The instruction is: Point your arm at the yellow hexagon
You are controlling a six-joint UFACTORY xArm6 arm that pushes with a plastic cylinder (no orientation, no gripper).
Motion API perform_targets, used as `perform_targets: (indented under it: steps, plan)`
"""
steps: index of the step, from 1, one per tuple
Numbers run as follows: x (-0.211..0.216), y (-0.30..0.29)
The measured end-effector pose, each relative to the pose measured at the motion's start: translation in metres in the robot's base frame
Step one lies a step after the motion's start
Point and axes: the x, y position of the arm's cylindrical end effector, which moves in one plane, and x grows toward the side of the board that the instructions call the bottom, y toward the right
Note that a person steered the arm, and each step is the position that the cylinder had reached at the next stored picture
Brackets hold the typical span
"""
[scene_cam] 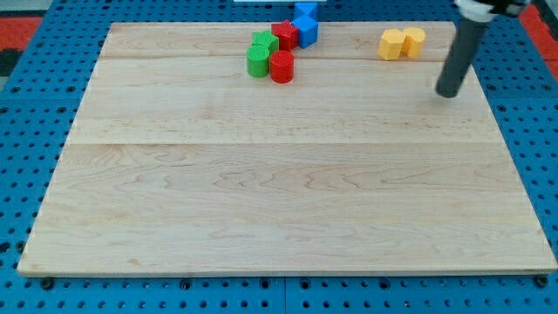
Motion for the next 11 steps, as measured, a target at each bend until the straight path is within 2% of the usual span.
perform_targets:
  steps: [1, 2, 3, 4, 6, 7, 9, 11]
  plan:
    - [-0.058, 0.029]
    - [-0.133, 0.028]
    - [-0.156, 0.004]
    - [-0.156, -0.010]
    - [-0.142, -0.133]
    - [-0.123, -0.163]
    - [-0.114, -0.155]
    - [-0.114, -0.119]
